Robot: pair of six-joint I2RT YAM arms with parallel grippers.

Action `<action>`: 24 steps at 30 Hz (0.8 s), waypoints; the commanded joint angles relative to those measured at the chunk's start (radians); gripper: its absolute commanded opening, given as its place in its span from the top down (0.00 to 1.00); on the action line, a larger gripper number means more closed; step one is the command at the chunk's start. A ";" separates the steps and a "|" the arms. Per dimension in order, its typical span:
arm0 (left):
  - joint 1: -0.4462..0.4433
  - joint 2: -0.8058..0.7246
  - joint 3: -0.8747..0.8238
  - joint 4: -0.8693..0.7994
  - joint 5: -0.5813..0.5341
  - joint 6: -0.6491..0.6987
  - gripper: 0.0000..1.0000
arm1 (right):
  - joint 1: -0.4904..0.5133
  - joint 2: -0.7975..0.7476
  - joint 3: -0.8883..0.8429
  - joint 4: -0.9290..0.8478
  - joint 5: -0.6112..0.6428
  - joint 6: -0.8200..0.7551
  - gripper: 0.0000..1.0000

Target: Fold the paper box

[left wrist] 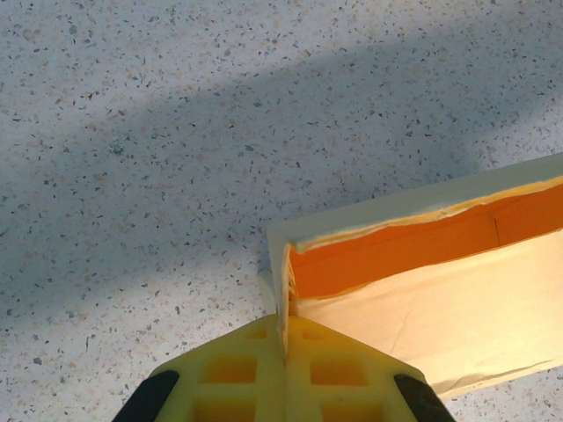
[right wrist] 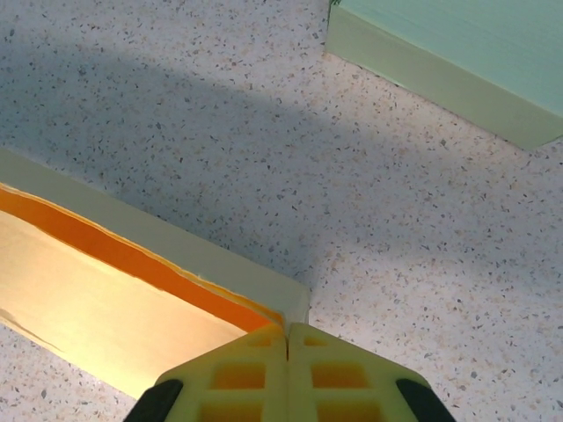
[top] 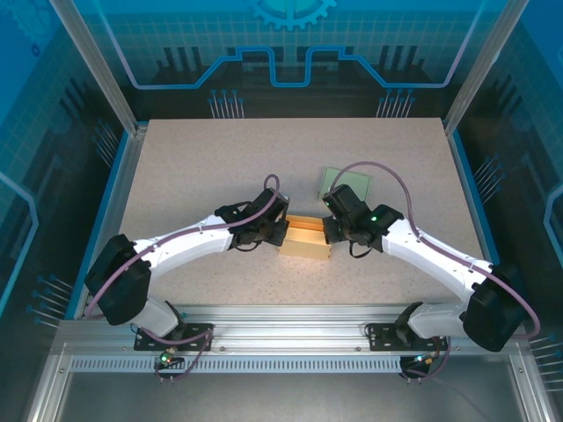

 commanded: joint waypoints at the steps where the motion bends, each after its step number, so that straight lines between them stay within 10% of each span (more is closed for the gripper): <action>1: -0.023 0.056 -0.022 -0.062 0.029 -0.004 0.97 | 0.029 0.008 0.016 -0.001 -0.012 0.051 1.00; 24: -0.041 0.068 -0.020 -0.054 0.022 -0.010 0.98 | 0.063 0.056 0.020 0.066 0.000 0.135 1.00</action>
